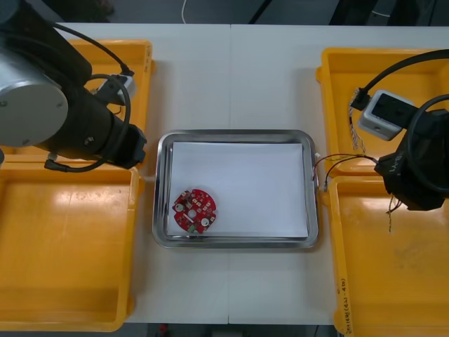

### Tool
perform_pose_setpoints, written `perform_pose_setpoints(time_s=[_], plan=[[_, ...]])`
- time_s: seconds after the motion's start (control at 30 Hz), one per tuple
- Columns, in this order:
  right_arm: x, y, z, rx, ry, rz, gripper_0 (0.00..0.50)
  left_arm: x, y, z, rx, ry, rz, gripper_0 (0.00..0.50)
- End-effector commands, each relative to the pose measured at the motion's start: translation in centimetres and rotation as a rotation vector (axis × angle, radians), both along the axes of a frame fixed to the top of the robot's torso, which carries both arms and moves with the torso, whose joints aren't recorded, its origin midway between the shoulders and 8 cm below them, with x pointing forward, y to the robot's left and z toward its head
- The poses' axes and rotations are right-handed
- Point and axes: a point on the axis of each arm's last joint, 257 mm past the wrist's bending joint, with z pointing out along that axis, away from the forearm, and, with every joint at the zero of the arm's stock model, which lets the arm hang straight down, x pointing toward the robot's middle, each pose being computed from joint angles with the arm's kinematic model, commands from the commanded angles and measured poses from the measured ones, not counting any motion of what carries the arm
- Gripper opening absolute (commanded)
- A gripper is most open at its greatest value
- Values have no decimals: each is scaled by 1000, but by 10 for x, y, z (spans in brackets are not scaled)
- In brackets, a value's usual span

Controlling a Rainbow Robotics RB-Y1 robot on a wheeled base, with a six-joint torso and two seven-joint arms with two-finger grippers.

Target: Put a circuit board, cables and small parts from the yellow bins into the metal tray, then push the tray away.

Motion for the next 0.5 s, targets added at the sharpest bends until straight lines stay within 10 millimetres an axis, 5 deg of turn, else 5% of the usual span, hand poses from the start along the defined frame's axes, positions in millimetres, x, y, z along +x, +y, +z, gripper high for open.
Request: perform_pose_setpoints(time_s=[0.03, 0.23, 0.5], plan=[[8, 34, 5, -48, -41, 133, 0, 23, 23, 30, -61, -51, 135, 500], [8, 70, 5, -93, -74, 267, 0, 44, 58, 39, -55, -69, 256, 500], [15, 91, -3, -201, -143, 387, 0, 68, 92, 45, -52, -56, 396, 500]])
